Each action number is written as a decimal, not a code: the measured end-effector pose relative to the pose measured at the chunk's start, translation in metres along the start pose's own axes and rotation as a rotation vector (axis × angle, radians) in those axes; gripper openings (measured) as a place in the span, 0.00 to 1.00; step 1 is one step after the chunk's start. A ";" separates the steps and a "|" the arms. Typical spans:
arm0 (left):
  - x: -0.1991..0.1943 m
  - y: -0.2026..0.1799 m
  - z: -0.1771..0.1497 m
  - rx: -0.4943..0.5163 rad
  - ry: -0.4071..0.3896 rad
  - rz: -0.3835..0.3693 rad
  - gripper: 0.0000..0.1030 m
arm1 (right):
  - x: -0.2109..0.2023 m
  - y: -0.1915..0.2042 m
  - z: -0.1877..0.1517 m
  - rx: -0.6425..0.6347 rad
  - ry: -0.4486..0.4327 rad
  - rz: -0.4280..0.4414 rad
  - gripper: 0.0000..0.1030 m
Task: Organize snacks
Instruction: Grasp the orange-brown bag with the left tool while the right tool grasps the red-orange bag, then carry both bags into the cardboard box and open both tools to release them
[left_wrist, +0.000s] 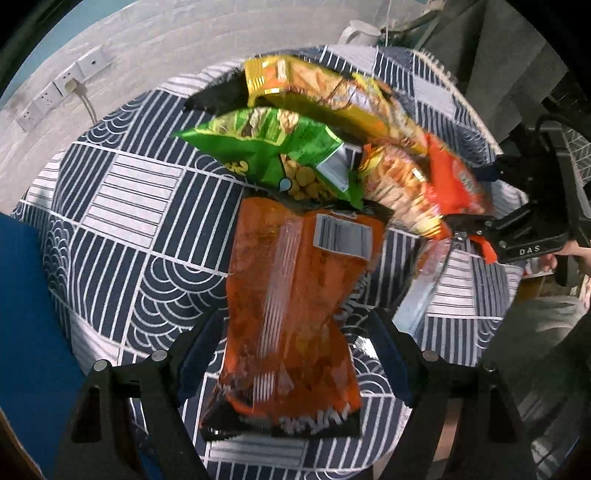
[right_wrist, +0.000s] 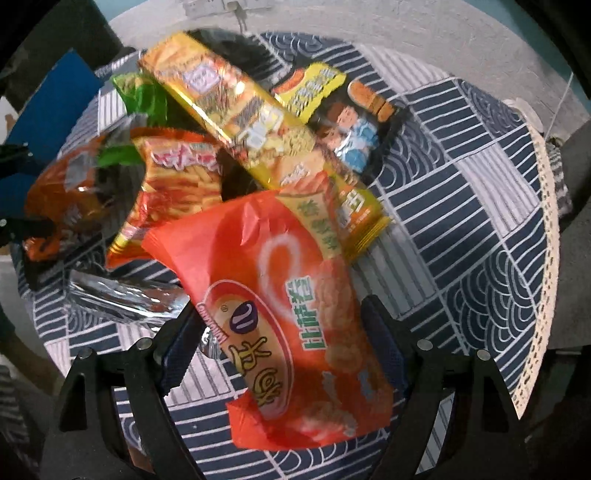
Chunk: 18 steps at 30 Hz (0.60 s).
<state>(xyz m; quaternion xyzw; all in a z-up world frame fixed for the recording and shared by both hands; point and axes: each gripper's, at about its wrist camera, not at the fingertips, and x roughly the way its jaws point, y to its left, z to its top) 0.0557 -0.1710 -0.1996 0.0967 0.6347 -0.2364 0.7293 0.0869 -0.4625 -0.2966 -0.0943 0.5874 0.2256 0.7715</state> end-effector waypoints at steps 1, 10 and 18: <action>0.005 -0.001 0.001 0.005 0.007 0.007 0.79 | 0.004 0.000 -0.001 -0.001 0.011 -0.009 0.80; 0.016 -0.005 0.000 0.039 -0.007 0.009 0.71 | 0.000 -0.003 -0.010 0.059 0.012 -0.024 0.57; 0.007 -0.013 -0.006 0.087 -0.034 0.034 0.48 | -0.021 0.008 -0.015 0.113 0.009 -0.033 0.56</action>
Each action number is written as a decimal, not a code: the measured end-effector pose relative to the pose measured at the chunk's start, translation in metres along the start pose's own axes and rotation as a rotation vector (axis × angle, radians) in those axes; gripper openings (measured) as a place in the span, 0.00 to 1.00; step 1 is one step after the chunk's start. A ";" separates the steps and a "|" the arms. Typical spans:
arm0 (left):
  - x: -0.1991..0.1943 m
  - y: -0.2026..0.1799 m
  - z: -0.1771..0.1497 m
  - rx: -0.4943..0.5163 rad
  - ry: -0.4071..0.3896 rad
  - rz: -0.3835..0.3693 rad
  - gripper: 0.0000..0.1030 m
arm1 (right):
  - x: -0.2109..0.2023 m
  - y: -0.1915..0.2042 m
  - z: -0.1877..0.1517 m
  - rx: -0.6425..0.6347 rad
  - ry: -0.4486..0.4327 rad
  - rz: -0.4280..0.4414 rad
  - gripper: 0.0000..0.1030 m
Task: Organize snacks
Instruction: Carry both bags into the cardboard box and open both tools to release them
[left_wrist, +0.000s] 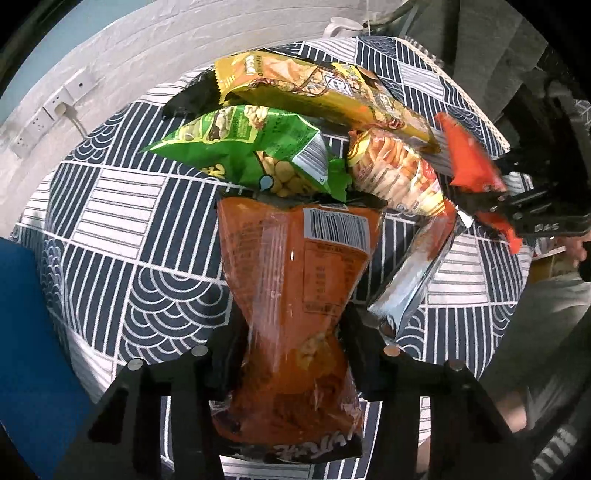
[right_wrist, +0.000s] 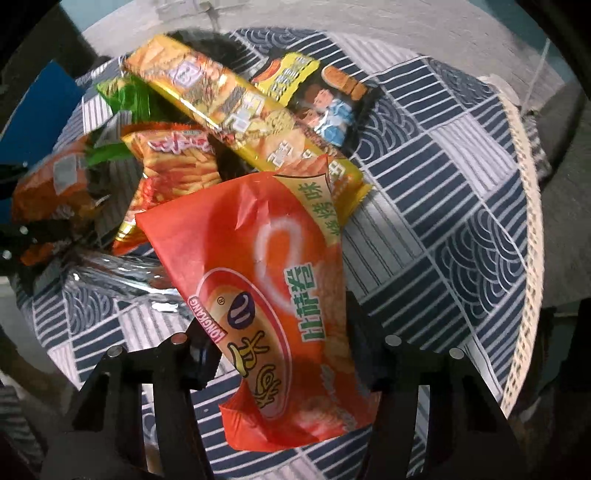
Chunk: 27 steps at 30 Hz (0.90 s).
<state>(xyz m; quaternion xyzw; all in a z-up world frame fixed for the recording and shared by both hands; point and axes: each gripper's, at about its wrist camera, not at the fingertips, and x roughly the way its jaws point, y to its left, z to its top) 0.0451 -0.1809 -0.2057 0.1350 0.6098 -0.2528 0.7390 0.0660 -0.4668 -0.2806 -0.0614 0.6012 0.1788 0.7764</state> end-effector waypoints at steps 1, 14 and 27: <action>-0.001 0.000 -0.001 0.001 -0.002 0.006 0.48 | -0.006 0.000 0.000 0.013 -0.011 -0.002 0.56; -0.045 0.011 -0.024 -0.027 -0.064 0.046 0.47 | -0.071 0.019 0.000 0.051 -0.135 -0.005 0.56; -0.109 0.032 -0.045 -0.091 -0.174 0.112 0.47 | -0.108 0.069 0.030 0.002 -0.226 0.015 0.56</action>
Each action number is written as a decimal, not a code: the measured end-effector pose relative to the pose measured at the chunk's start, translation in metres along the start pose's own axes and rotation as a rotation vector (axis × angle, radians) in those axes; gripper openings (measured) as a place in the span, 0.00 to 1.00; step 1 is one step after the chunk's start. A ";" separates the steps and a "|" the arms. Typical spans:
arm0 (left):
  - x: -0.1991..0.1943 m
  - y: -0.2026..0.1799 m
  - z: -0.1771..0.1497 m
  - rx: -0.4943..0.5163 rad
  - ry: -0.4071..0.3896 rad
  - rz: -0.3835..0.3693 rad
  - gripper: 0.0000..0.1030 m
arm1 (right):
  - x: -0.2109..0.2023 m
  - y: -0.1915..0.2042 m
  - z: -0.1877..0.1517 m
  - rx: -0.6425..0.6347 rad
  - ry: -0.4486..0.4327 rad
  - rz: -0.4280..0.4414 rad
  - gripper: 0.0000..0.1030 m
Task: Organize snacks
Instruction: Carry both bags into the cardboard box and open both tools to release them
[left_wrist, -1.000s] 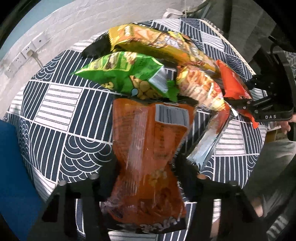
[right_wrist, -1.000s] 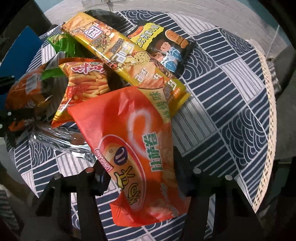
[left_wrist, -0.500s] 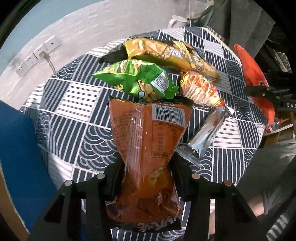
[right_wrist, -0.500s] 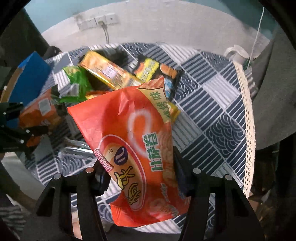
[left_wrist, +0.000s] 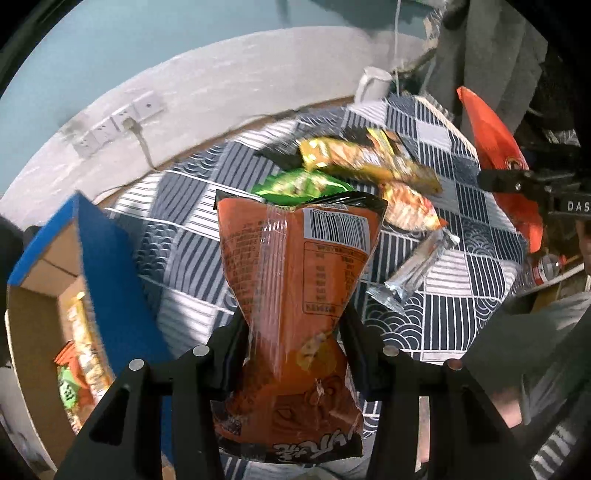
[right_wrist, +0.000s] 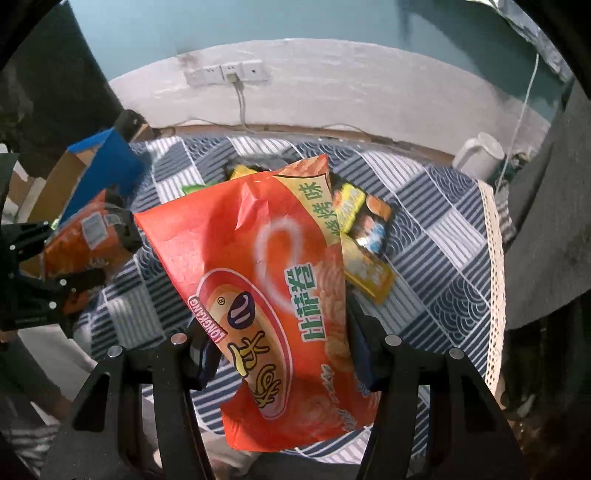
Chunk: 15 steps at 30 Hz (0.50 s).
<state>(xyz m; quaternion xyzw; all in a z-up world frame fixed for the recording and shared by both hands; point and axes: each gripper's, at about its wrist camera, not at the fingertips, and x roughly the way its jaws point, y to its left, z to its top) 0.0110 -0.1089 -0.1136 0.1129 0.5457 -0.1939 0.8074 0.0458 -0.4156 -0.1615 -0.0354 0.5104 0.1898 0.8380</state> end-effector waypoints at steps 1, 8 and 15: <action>-0.005 0.004 -0.001 -0.006 -0.007 0.007 0.47 | -0.001 0.004 0.003 -0.007 -0.006 0.002 0.56; -0.030 0.036 -0.005 -0.052 -0.045 0.062 0.47 | -0.012 0.032 0.022 -0.040 -0.039 0.018 0.56; -0.055 0.061 -0.012 -0.088 -0.091 0.090 0.47 | -0.017 0.065 0.043 -0.080 -0.060 0.039 0.56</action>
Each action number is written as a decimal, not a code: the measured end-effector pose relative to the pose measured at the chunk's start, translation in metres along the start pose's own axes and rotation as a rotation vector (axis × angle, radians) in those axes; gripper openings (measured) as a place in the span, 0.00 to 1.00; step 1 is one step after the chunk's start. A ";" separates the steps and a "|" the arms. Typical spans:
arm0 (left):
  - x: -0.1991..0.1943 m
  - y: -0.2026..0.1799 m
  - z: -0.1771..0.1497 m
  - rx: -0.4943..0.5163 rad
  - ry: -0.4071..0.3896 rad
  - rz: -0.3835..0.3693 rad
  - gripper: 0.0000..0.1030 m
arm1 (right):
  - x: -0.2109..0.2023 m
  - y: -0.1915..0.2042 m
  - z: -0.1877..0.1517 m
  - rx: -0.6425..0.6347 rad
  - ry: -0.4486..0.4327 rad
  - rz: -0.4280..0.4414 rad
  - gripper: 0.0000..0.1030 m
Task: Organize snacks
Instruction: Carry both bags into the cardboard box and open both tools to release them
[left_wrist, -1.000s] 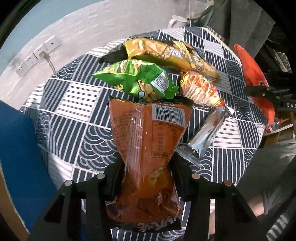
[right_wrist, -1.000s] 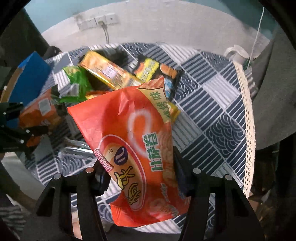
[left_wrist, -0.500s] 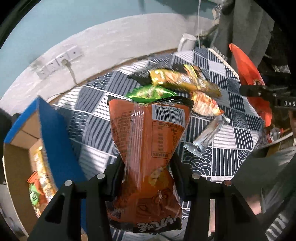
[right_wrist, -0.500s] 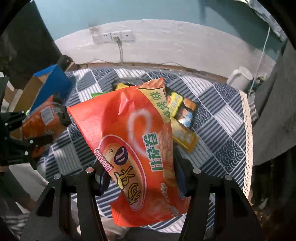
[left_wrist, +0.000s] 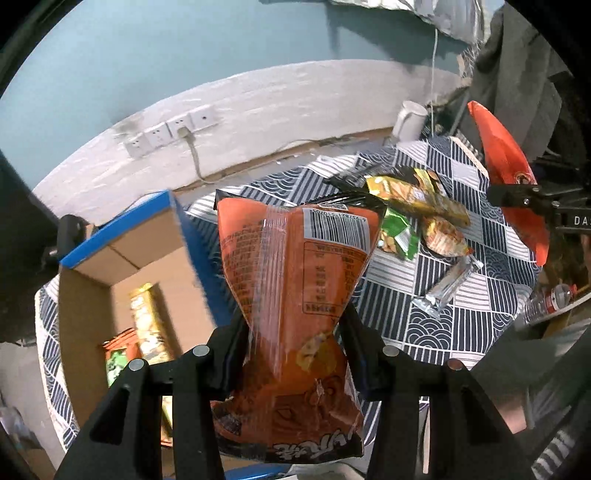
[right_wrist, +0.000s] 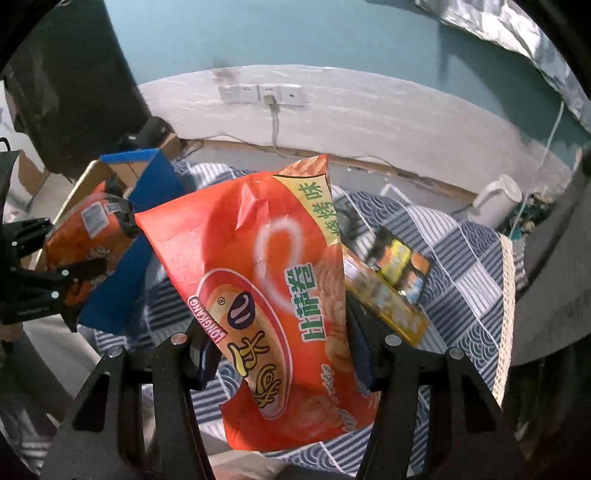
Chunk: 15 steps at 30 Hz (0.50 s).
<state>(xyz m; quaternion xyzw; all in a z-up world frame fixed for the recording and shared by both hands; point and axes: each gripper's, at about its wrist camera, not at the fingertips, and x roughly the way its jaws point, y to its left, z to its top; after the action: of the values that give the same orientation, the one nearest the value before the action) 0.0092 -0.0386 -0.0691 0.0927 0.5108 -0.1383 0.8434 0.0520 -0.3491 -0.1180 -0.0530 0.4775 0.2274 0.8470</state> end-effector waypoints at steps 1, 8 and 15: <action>-0.004 0.004 -0.001 -0.007 -0.006 0.002 0.47 | 0.000 0.006 0.005 -0.004 -0.003 0.008 0.56; -0.022 0.035 -0.012 -0.046 -0.044 0.043 0.47 | 0.008 0.044 0.033 -0.036 -0.010 0.054 0.56; -0.034 0.071 -0.028 -0.098 -0.069 0.090 0.47 | 0.024 0.091 0.056 -0.091 -0.003 0.097 0.56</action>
<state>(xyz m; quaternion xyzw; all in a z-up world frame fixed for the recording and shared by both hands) -0.0057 0.0416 -0.0504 0.0693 0.4831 -0.0783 0.8693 0.0665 -0.2430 -0.0963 -0.0679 0.4674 0.2897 0.8325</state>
